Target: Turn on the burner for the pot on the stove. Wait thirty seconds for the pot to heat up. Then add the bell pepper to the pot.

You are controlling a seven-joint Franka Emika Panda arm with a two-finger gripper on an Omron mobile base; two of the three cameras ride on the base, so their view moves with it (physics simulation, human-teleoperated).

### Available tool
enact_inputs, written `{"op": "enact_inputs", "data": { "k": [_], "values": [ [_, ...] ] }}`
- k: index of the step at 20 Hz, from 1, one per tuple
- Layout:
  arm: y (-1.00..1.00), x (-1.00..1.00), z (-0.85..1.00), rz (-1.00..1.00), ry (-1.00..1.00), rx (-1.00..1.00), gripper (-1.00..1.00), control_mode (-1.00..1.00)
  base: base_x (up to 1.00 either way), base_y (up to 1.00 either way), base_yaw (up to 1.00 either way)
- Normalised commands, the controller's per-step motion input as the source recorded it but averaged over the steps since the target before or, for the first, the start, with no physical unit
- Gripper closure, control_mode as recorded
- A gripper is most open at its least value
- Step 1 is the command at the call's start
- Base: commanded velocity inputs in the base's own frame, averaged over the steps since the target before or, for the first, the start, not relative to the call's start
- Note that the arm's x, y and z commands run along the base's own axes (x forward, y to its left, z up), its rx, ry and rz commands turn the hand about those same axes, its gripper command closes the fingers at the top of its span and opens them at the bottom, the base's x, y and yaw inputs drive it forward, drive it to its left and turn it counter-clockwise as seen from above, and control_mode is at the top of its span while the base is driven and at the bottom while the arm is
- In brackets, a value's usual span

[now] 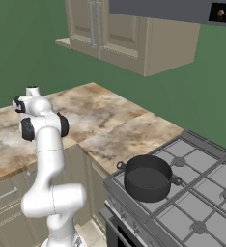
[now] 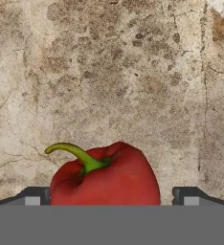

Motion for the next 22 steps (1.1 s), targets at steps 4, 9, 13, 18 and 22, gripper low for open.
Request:
{"op": "enact_inputs", "data": {
  "k": [4, 9, 13, 18, 22],
  "values": [
    [0.00, 0.00, 0.00, 0.00, 0.00, 0.00, 1.00, -1.00, 0.00, 0.00, 0.00],
    [0.00, 0.00, 0.00, 0.00, 0.00, 0.00, 1.00, -1.00, 0.00, 0.00, 0.00],
    [-0.22, -0.17, -0.05, 0.00, -0.10, 0.02, 1.00, -1.00, 0.00, 0.00, 0.00],
    [-0.57, -0.91, 0.70, 0.00, -0.22, 0.11, 1.00, -1.00, 0.00, 0.00, 0.00],
    [-0.66, -0.95, 0.72, 0.00, -0.10, 0.13, 1.00, -1.00, 0.00, 0.00, 0.00]
  ]
}}
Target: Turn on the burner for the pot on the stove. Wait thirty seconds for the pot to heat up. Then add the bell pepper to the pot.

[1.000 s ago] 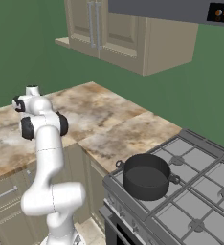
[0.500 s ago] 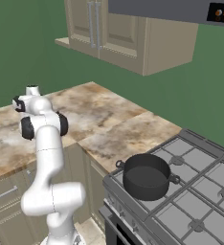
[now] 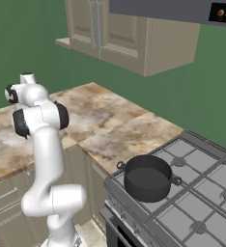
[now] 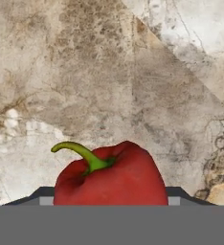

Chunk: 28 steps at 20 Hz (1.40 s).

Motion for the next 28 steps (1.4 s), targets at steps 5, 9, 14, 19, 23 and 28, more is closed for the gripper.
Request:
{"op": "enact_inputs", "data": {
  "k": [5, 9, 14, 19, 23, 28],
  "values": [
    [-0.91, -0.82, 0.22, 0.00, -0.06, 0.16, 1.00, -1.00, 0.00, 0.00, 0.00],
    [-1.00, -0.81, 0.01, 0.00, -0.04, 0.15, 1.00, -1.00, 0.00, 0.00, 0.00],
    [-0.91, -0.64, 0.37, 0.00, -0.01, 0.06, 1.00, -1.00, 0.00, 0.00, 0.00],
    [-0.50, -0.12, 0.74, 0.02, 0.13, -0.04, 1.00, -1.00, 0.00, 0.00, 0.00],
    [-0.27, -0.02, 0.51, 0.02, 0.25, -0.16, 1.00, -1.00, 0.00, 0.00, 0.00],
    [-0.31, -0.14, 0.20, 0.00, 0.06, -0.21, 1.00, -1.00, 0.00, 0.00, 0.00]
  ]
}}
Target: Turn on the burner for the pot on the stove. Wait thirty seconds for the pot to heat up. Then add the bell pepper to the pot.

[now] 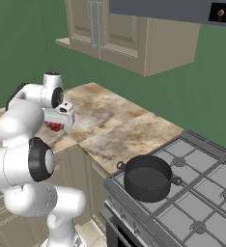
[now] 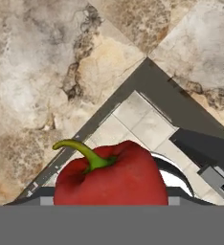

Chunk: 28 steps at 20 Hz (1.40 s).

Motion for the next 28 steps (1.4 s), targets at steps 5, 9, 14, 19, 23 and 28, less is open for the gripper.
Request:
{"op": "enact_inputs", "data": {
  "k": [5, 9, 14, 19, 23, 28],
  "values": [
    [-0.40, -0.63, -0.04, 0.00, -0.13, -0.09, 1.00, -1.00, 0.00, 0.00, 0.00],
    [-0.49, -0.64, -0.05, -0.01, -0.33, 0.00, 1.00, -1.00, 0.00, 0.00, 0.00],
    [-0.57, -0.33, 0.07, -0.03, -0.25, 0.00, 1.00, -1.00, 0.00, 0.00, 0.00],
    [-0.87, -0.01, 0.23, -0.04, -0.03, -0.03, 1.00, -1.00, 0.00, 0.00, 0.00],
    [-1.00, 0.00, 0.15, -0.06, 0.00, -0.01, 1.00, -1.00, 0.00, 0.00, 0.00],
    [-1.00, 0.00, 0.04, -0.06, 0.00, 0.00, 1.00, -1.00, 0.00, 0.00, 0.00]
  ]
}}
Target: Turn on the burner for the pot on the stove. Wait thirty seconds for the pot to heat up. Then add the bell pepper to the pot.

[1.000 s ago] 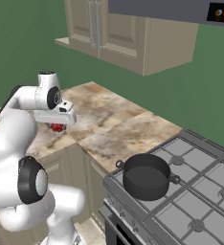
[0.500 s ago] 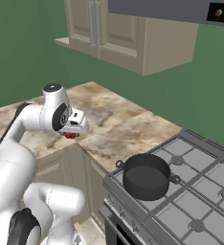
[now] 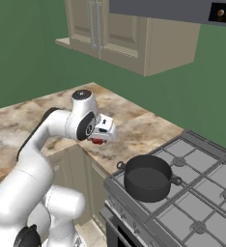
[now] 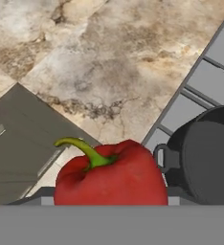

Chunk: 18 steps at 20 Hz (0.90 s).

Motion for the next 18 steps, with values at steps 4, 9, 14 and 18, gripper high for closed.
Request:
{"op": "enact_inputs", "data": {
  "k": [4, 9, 14, 18],
  "values": [
    [-0.91, 0.00, 0.00, -0.11, 0.00, 0.00, 1.00, -1.00, 0.00, 0.00, 0.00],
    [-0.73, -0.09, 0.00, -0.11, 0.00, 0.00, 1.00, -1.00, 0.00, 0.00, 0.00],
    [-0.50, -0.42, 0.02, -0.08, 0.00, 0.03, 1.00, -1.00, 0.00, 0.00, 0.00],
    [-0.28, -0.31, 0.01, -0.05, 0.03, 0.03, 1.00, -1.00, 0.00, 0.00, 0.00]
  ]
}}
